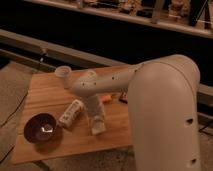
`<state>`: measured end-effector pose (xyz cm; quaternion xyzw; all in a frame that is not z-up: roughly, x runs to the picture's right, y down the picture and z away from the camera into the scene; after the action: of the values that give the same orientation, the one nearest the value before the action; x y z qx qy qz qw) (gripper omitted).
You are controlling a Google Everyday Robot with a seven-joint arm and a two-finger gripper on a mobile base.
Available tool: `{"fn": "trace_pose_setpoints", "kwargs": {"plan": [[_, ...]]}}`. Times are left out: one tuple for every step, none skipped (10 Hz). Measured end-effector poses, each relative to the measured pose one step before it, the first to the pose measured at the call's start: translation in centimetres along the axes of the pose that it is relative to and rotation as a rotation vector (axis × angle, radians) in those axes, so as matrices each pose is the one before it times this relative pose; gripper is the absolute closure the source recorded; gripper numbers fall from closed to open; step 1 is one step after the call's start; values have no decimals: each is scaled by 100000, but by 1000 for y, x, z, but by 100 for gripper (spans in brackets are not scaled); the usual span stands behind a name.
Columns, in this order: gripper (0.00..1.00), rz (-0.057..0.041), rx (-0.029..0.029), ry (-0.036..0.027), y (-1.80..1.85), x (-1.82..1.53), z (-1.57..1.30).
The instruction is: Wipe the white sponge on the table
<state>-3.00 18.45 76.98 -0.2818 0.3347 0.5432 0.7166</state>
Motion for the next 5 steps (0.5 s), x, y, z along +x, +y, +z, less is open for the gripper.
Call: {"fn": "trace_pose_setpoints", "kwargs": {"plan": [[100,1110,601,478,-481,-116,174],[100,1812,1165,538,-908,-273,232],[100,1443,1660,150,-889,-502,162],[100,1210,1264,93,-711,-452,86],[100,858,994,-119,-502,-494,32]]}}
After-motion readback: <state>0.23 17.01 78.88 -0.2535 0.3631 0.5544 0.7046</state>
